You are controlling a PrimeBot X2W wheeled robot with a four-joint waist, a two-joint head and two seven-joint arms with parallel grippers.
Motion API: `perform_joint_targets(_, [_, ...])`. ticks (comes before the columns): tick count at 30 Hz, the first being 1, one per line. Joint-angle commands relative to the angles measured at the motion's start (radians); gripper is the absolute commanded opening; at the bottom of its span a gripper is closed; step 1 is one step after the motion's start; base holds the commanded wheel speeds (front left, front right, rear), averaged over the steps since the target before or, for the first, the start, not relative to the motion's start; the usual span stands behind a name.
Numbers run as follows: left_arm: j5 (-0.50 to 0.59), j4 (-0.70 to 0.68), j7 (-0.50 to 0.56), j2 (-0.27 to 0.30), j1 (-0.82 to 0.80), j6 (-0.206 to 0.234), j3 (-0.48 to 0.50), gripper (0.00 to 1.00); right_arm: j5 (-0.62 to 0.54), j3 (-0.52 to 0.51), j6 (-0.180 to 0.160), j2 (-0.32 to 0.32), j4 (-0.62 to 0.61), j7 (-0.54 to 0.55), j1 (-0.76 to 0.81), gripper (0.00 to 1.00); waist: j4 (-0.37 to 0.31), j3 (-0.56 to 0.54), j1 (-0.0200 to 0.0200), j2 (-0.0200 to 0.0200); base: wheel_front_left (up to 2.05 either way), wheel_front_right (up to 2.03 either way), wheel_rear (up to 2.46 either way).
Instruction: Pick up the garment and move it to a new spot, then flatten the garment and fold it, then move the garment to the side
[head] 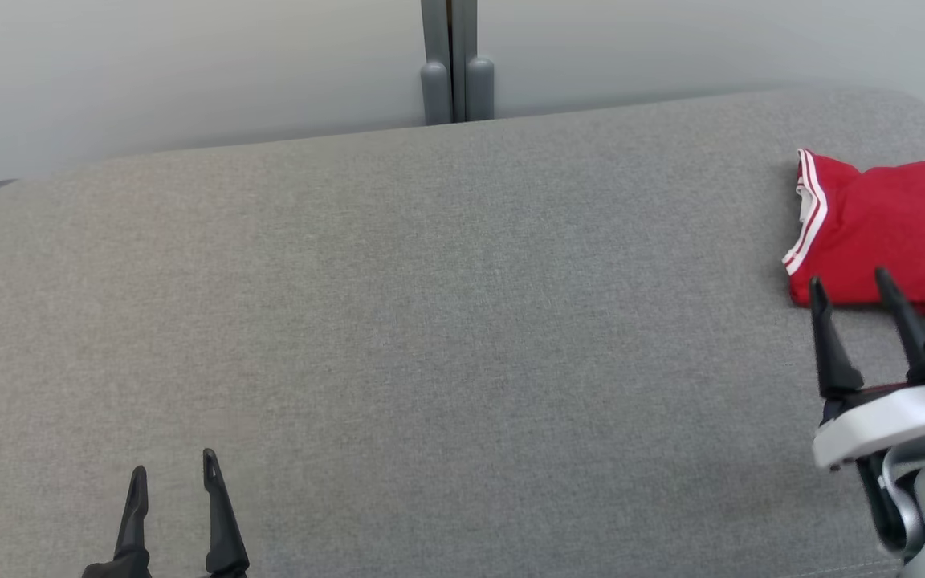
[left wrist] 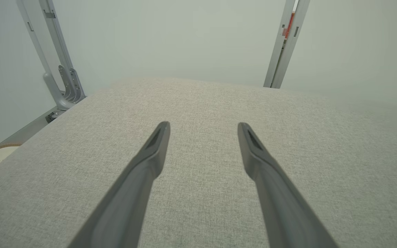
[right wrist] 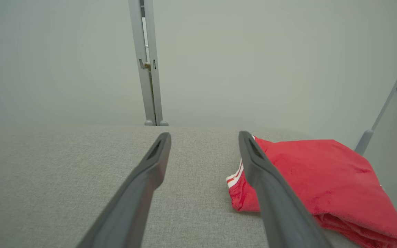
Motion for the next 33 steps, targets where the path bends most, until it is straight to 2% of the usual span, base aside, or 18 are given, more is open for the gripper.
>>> perform_joint_targets(1, [0.013,0.006,-0.002,0.004,0.014,-0.01,0.011,1.0,-0.016,0.004,-0.002,0.016,-0.01,-0.002,0.033,1.0,0.031,-0.04,0.0,0.0,0.0,0.0,0.0])
perform_joint_targets(10, [0.01,0.039,-0.002,0.004,0.043,-0.044,0.045,1.0,-0.085,0.033,-0.002,0.134,-0.066,-0.003,0.2,1.0,0.049,-0.071,0.0,0.0,0.0,0.0,0.0])
perform_joint_targets(17, [-0.029,0.078,-0.002,0.004,0.039,-0.157,0.007,1.0,-0.113,-0.012,-0.002,0.197,-0.099,-0.003,0.258,1.0,0.05,-0.084,0.0,0.0,0.0,0.0,0.0])
perform_joint_targets(30, [-0.016,0.093,-0.002,0.004,0.018,-0.186,0.016,1.0,-0.131,-0.021,-0.002,0.225,-0.104,-0.003,0.26,1.0,0.032,-0.086,0.0,0.0,0.0,0.0,0.0])
perform_joint_targets(32, [-0.007,0.094,-0.002,0.004,0.012,-0.207,0.005,1.0,-0.133,-0.025,-0.002,0.224,-0.103,-0.003,0.261,1.0,0.035,-0.087,0.0,0.0,0.0,0.0,0.0])
perform_joint_targets(33, [0.001,0.094,0.0,0.0,0.025,-0.205,0.004,0.0,-0.128,-0.024,0.0,0.225,-0.099,0.0,0.262,0.0,0.035,-0.087,0.0,0.0,0.0,0.0,0.0])
